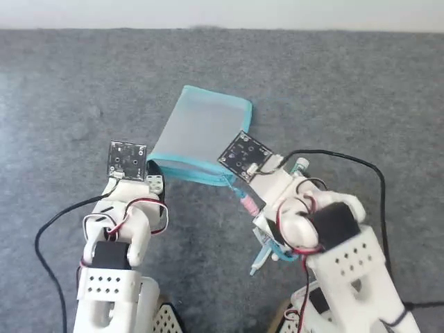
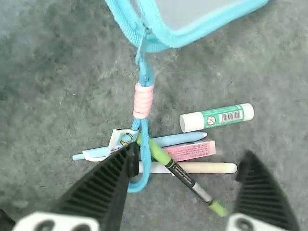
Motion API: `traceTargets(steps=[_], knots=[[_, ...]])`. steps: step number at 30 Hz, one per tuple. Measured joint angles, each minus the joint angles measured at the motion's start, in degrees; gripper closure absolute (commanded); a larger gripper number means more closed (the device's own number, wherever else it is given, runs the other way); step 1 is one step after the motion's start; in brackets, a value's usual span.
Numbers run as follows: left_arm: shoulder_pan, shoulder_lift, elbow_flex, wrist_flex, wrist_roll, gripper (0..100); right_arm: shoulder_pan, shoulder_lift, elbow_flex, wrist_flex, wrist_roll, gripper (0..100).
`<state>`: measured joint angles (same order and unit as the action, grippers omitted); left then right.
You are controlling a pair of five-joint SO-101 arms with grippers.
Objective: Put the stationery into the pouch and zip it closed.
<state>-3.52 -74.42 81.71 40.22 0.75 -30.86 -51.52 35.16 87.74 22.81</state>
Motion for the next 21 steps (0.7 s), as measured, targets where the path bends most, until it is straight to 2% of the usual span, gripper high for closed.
traceTargets(steps=[8, 16, 21], knots=[[-0.4, 0.0, 0.0, 0.0, 0.6, 99, 1.0, -1.0, 5.3, -2.9, -2.9, 65.2], [-0.4, 0.0, 0.0, 0.0, 0.7, 99, 18.1, 11.4, 10.5, -9.8, -3.8, 65.2], [-0.4, 0.0, 0.0, 0.0, 0.7, 99, 26.6, 23.9, 10.5, -13.1, -10.5, 65.3]])
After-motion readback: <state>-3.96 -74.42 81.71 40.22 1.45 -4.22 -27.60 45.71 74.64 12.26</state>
